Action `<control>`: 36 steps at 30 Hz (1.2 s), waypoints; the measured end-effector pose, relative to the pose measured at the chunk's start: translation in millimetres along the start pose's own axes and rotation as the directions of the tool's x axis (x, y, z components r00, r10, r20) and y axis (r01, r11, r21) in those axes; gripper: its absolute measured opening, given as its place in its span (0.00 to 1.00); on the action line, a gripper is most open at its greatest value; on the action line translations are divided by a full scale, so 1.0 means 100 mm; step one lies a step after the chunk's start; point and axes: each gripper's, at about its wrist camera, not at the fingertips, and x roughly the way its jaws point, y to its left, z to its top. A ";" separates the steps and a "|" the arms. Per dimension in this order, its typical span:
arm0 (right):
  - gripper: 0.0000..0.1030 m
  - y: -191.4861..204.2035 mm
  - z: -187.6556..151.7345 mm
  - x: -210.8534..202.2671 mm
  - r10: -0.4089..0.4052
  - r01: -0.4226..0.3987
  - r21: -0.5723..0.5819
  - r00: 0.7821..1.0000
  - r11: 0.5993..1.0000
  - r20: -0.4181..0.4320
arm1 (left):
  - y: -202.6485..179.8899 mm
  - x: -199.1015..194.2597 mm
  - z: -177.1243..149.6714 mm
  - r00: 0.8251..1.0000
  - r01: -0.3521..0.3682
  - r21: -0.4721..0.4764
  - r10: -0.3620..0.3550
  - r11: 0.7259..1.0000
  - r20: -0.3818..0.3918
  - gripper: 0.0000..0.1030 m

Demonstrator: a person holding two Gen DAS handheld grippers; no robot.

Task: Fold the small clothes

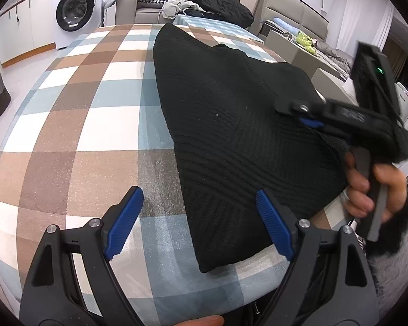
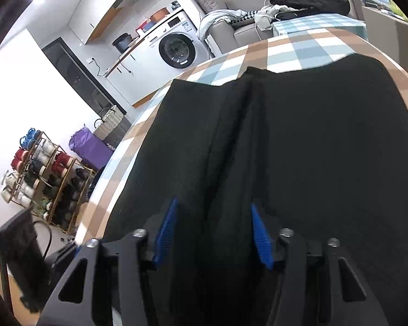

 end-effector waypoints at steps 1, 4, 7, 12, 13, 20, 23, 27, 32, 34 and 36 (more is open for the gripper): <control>0.34 0.01 0.03 0.04 -0.017 0.017 -0.004 1.000 1.000 -0.007 | 0.01 0.00 0.00 1.000 0.000 -0.003 0.000 1.000 0.000 0.81; 0.13 0.11 0.07 0.05 -0.025 0.025 -0.061 1.000 0.998 -0.006 | 0.02 0.00 0.01 1.000 -0.004 -0.007 0.004 1.000 0.004 0.81; 0.10 0.27 0.09 -0.24 0.009 0.004 -0.123 0.995 0.992 0.100 | 0.04 -0.03 0.02 1.000 -0.001 -0.015 0.002 1.000 0.009 0.81; 0.10 0.17 0.09 -0.53 -0.060 0.078 -0.105 0.983 0.991 0.171 | 0.04 -0.06 0.03 1.000 0.011 -0.021 -0.011 1.000 0.013 0.82; 0.11 0.08 0.07 -0.47 -0.094 0.106 -0.080 0.985 0.991 0.147 | 0.04 -0.05 0.04 1.000 0.010 -0.020 -0.010 1.000 0.012 0.82; 0.30 -0.26 -0.09 -0.37 -0.116 0.114 0.044 0.992 0.992 0.040 | 0.06 0.05 0.05 1.000 0.005 -0.050 -0.005 0.999 -0.008 0.82; 0.31 -0.24 -0.24 -0.51 -0.096 0.094 0.040 0.994 0.995 0.046 | 0.05 0.07 0.08 1.000 -0.003 -0.048 0.002 0.999 -0.009 0.82; 0.31 -0.15 -0.54 -0.68 -0.080 0.080 -0.015 0.996 0.997 0.030 | 0.03 0.09 0.09 1.000 -0.012 -0.048 0.011 0.999 -0.008 0.82; 0.30 -0.07 -0.87 -0.83 -0.120 0.124 -0.100 0.992 0.987 0.046 | 0.00 0.11 0.08 1.000 -0.018 -0.035 0.018 0.999 -0.006 0.82; 0.30 -0.08 -0.88 -0.88 -0.123 0.128 -0.087 0.991 0.988 0.058 | -0.02 0.11 0.08 1.000 -0.021 -0.030 0.021 0.999 -0.009 0.82; 0.39 -0.06 -0.87 -1.03 -0.118 0.127 -0.069 0.986 0.990 0.122 | -0.04 0.12 0.09 1.000 -0.017 -0.029 0.017 0.999 -0.008 0.82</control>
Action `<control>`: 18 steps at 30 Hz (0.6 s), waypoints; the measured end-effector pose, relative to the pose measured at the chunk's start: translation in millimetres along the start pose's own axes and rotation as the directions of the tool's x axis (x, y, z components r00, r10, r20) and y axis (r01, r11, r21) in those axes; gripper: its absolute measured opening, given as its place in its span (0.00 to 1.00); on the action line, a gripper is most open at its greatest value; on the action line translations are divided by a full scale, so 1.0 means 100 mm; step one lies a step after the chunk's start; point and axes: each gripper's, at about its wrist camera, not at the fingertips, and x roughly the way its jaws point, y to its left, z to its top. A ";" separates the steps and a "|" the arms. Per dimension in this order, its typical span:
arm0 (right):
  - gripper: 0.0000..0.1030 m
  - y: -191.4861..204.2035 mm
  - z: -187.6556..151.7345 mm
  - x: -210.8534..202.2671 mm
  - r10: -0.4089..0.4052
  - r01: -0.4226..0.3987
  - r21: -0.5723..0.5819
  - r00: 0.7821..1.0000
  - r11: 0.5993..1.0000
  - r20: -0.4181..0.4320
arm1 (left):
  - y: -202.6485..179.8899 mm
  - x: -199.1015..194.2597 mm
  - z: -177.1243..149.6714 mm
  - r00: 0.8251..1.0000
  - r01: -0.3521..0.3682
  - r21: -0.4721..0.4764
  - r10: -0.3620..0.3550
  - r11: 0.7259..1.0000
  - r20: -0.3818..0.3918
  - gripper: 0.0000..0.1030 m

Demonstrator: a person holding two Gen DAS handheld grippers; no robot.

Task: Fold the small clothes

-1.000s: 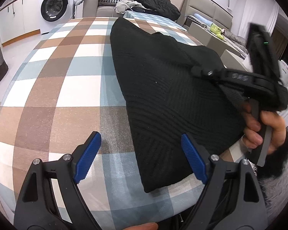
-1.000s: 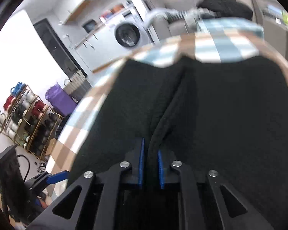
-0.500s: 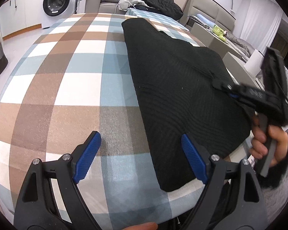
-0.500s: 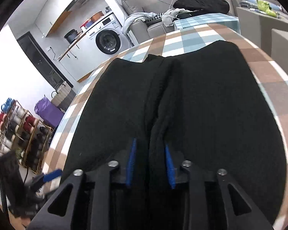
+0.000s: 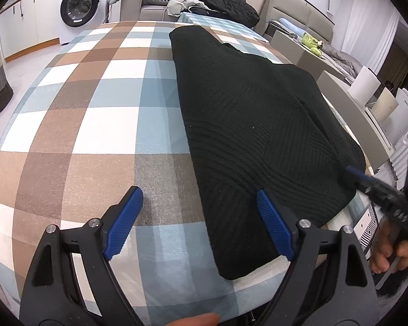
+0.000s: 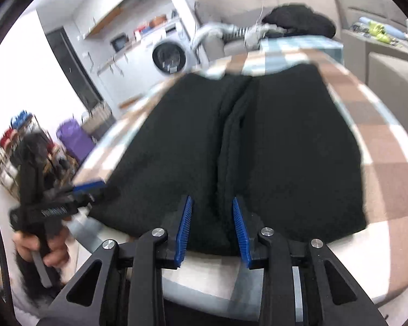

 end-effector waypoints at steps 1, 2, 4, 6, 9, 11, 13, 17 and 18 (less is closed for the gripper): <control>0.42 -0.02 0.02 -0.07 -0.013 0.013 0.013 0.999 1.000 0.038 | 0.00 0.01 0.01 1.000 0.001 -0.002 -0.001 1.000 -0.001 0.82; 0.45 -0.06 0.03 -0.15 -0.033 0.031 0.031 0.996 0.999 0.078 | -0.01 0.03 0.03 1.000 0.001 -0.008 -0.001 1.000 -0.003 0.82; 0.46 -0.22 0.08 -0.26 -0.107 0.095 0.104 0.987 0.990 0.122 | -0.01 0.07 0.08 1.000 0.009 -0.024 -0.009 1.000 0.004 0.82; 0.46 -0.41 0.12 -0.31 -0.162 0.137 0.188 0.978 0.973 0.128 | -0.03 0.12 0.13 1.000 0.018 -0.030 -0.018 0.999 0.004 0.79; 0.46 -0.72 0.10 -0.31 -0.191 0.153 0.293 0.976 0.944 0.104 | -0.05 0.21 0.24 0.999 0.034 -0.042 -0.034 0.999 0.012 0.69; 0.46 -0.83 0.08 -0.27 -0.178 0.140 0.333 0.980 0.933 0.089 | -0.07 0.27 0.30 0.998 0.059 -0.052 -0.058 0.997 0.020 0.50; 0.46 -0.87 0.05 -0.26 -0.193 0.156 0.327 0.978 0.932 0.084 | -0.09 0.32 0.34 0.998 0.056 -0.063 -0.054 0.996 0.027 0.30; 0.43 -0.83 0.07 -0.21 -0.228 0.198 0.283 0.971 0.938 0.075 | -0.12 0.33 0.38 0.998 0.039 -0.072 -0.036 0.997 0.046 0.16; 0.40 -0.81 0.07 -0.18 -0.234 0.210 0.270 0.970 0.940 0.062 | -0.12 0.31 0.38 0.998 0.031 -0.066 -0.028 0.997 0.051 0.14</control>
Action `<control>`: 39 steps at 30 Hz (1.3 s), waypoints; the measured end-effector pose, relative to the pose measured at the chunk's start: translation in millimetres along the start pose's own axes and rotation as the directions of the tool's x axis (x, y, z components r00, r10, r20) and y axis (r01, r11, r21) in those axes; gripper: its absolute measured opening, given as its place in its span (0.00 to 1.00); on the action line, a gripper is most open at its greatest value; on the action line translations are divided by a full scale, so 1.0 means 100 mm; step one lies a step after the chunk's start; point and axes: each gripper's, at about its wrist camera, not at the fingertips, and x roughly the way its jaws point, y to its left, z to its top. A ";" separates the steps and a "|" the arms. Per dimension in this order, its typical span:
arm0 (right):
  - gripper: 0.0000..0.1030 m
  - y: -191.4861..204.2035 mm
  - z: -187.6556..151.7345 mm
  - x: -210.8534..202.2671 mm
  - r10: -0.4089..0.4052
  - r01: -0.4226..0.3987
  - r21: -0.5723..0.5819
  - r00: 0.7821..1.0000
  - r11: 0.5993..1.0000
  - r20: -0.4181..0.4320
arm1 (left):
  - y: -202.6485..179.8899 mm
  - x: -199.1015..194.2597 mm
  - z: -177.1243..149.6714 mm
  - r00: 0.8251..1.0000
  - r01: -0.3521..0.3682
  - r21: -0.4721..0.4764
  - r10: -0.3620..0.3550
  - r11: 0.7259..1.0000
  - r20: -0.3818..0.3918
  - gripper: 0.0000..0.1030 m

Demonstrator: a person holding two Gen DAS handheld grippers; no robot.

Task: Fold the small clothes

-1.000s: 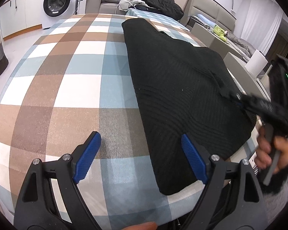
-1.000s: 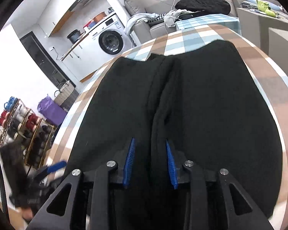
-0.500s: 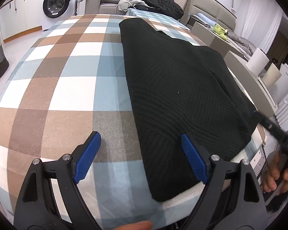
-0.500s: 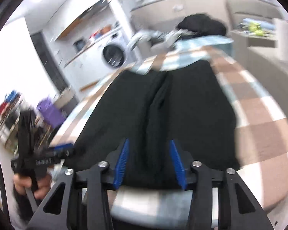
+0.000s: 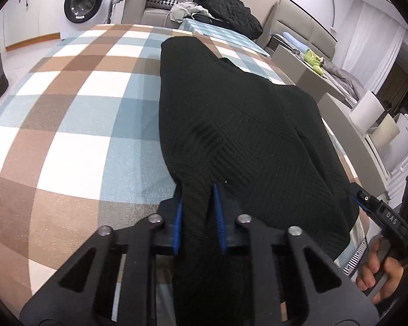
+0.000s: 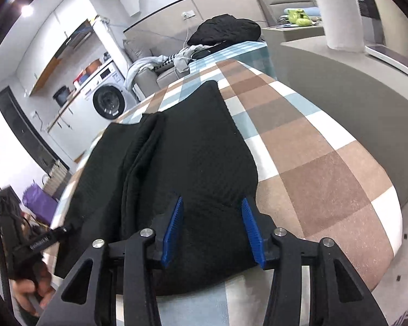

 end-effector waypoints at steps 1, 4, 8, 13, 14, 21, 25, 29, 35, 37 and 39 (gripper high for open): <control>0.40 0.04 -0.01 0.02 -0.008 0.008 -0.010 1.000 1.000 -0.004 | 0.01 -0.02 -0.01 1.000 -0.006 0.003 0.006 1.000 0.006 0.13; 0.39 0.15 -0.03 0.08 -0.007 0.006 -0.051 1.000 0.999 -0.018 | 0.08 -0.06 -0.01 1.000 -0.024 0.009 0.024 1.000 0.018 0.12; 0.38 0.37 -0.06 0.19 0.026 -0.031 -0.094 0.998 0.995 -0.052 | 0.29 -0.17 -0.01 0.999 -0.041 -0.020 0.041 0.999 0.029 0.11; 0.38 0.71 -0.16 0.31 0.076 -0.089 -0.154 0.993 0.984 -0.089 | 0.63 -0.39 -0.02 0.993 -0.097 -0.059 0.101 0.994 0.064 0.10; 0.38 0.77 -0.17 0.33 0.080 -0.095 -0.164 0.992 0.982 -0.094 | 0.68 -0.42 -0.03 0.990 -0.115 -0.061 0.119 0.991 0.069 0.10; 0.39 0.76 -0.13 0.24 0.075 -0.081 -0.155 0.996 0.985 -0.042 | 0.73 -0.53 -0.05 0.986 -0.147 -0.059 0.152 0.987 0.075 0.11; 0.39 0.77 -0.07 0.13 0.144 -0.144 -0.154 0.990 0.977 -0.015 | 0.65 -0.62 -0.12 0.980 -0.173 -0.030 0.175 0.985 0.097 0.12; 0.42 0.96 -0.05 0.14 0.171 -0.173 -0.223 0.985 0.959 -0.028 | 0.61 -0.73 -0.17 0.981 -0.152 -0.014 0.153 0.988 0.118 0.21; 0.51 1.27 0.00 0.50 0.251 -0.284 -0.199 0.952 0.938 -0.176 | 0.53 -0.85 -0.21 0.983 -0.075 0.005 0.073 0.997 0.167 0.81; 0.51 1.36 0.01 0.65 0.264 -0.304 -0.186 0.941 0.934 -0.213 | 0.52 -0.78 -0.23 0.989 -0.034 0.029 0.030 0.999 0.142 0.84; 0.51 1.47 0.03 0.82 0.287 -0.333 -0.164 0.924 0.929 -0.252 | 0.54 -0.72 -0.24 0.992 -0.044 0.010 0.042 0.999 0.121 0.84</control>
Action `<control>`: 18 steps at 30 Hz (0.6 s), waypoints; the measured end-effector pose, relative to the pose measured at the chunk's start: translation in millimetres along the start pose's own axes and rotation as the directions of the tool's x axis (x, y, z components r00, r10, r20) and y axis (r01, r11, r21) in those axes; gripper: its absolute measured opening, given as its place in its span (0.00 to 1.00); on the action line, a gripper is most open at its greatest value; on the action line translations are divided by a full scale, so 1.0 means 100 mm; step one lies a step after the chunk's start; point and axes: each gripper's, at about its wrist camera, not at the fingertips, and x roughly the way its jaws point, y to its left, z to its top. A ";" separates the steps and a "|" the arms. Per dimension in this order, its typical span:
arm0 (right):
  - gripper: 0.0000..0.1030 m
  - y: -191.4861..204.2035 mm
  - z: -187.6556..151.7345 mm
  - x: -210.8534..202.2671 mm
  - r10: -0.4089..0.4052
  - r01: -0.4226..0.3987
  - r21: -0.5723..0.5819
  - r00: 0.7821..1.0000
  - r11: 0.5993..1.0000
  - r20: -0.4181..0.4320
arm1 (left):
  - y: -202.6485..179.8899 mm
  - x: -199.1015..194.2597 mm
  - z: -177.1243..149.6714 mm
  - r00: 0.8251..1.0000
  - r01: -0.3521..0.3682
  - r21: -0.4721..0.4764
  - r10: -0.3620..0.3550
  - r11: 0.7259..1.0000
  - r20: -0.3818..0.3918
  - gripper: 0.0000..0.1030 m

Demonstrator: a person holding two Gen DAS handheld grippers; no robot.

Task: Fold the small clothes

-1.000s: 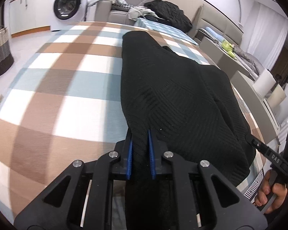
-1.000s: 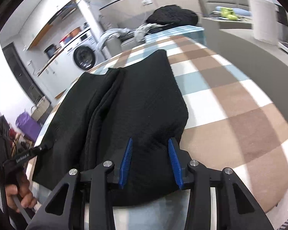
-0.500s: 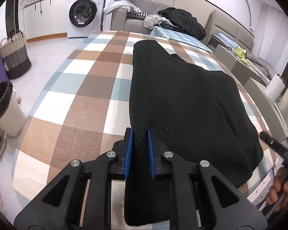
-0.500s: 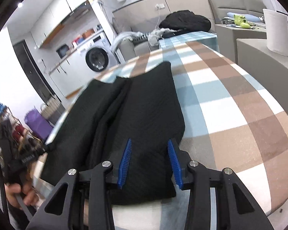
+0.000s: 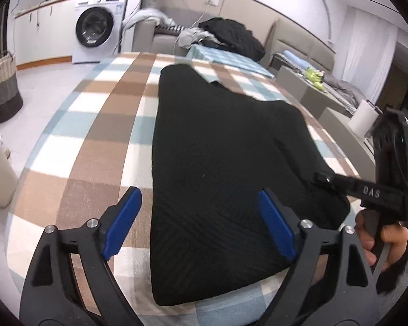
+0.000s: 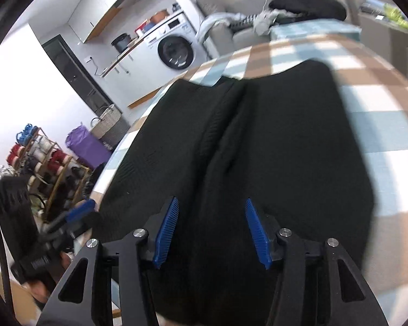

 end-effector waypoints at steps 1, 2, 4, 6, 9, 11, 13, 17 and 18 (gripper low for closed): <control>0.51 0.04 0.04 0.09 0.009 -0.009 -0.007 1.000 1.000 -0.013 | 0.01 0.03 0.01 1.000 -0.001 -0.004 0.001 1.000 -0.007 0.84; 0.51 0.08 0.08 0.15 0.008 -0.008 -0.012 1.000 1.000 -0.012 | 0.02 0.05 0.00 1.000 -0.003 -0.010 0.002 1.000 -0.011 0.84; 0.51 0.14 0.14 0.27 0.016 -0.016 -0.030 1.000 0.999 -0.018 | 0.04 0.05 0.01 1.000 -0.008 -0.019 0.008 1.000 -0.002 0.84; 0.24 0.18 0.19 0.38 0.005 -0.006 -0.043 1.000 0.999 -0.029 | 0.06 0.04 0.02 1.000 -0.008 -0.023 0.008 1.000 0.008 0.84; 0.12 0.26 0.24 0.34 0.003 -0.003 -0.077 1.000 0.997 0.009 | 0.10 0.00 0.05 1.000 -0.008 -0.033 0.009 0.999 0.021 0.84; 0.11 0.30 0.28 0.11 0.027 -0.016 -0.111 0.995 0.994 0.092 | 0.10 -0.05 0.05 1.000 0.001 -0.041 0.001 0.999 0.031 0.84; 0.11 0.30 0.30 -0.13 -0.001 0.020 -0.119 0.988 0.993 0.156 | 0.10 -0.08 0.06 0.999 0.015 -0.045 -0.014 0.999 0.035 0.84; 0.12 0.06 0.27 -0.18 -0.110 0.121 -0.077 0.985 0.990 0.136 | 0.05 -0.01 0.04 1.000 0.011 -0.023 -0.011 1.000 0.010 0.84; 0.13 0.00 0.26 -0.12 -0.119 0.125 -0.058 0.988 0.990 0.101 | 0.03 0.02 0.03 1.000 0.007 -0.020 -0.007 1.000 0.000 0.84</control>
